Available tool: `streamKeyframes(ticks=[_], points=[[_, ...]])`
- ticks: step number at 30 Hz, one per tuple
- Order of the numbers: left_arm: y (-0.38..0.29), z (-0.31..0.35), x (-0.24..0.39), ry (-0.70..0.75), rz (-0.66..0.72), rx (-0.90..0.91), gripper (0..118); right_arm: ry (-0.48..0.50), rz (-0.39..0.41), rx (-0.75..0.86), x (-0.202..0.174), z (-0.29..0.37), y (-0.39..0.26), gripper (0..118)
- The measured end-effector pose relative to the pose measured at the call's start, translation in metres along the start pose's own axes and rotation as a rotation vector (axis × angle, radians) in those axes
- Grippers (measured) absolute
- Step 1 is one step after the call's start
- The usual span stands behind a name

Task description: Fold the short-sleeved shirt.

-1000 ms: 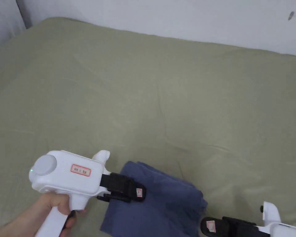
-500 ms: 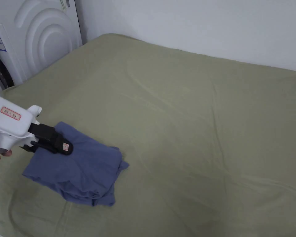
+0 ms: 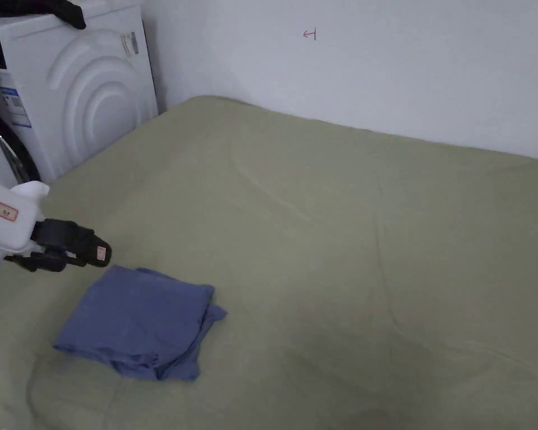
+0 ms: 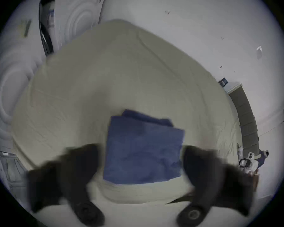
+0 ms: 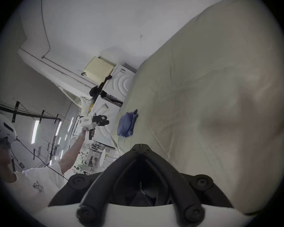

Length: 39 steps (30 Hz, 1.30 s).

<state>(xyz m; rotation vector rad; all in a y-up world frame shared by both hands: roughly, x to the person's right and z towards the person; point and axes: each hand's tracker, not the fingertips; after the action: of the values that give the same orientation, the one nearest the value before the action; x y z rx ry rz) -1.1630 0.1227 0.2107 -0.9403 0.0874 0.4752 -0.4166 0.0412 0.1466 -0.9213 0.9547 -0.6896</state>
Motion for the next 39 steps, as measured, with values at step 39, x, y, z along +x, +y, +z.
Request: streamKeyframes(ticks=[39], points=[[-0.187,0.017,0.483,0.072,-0.442,0.875,3,-0.886,0.806,0.818,-0.162,0.084,0.013,3]])
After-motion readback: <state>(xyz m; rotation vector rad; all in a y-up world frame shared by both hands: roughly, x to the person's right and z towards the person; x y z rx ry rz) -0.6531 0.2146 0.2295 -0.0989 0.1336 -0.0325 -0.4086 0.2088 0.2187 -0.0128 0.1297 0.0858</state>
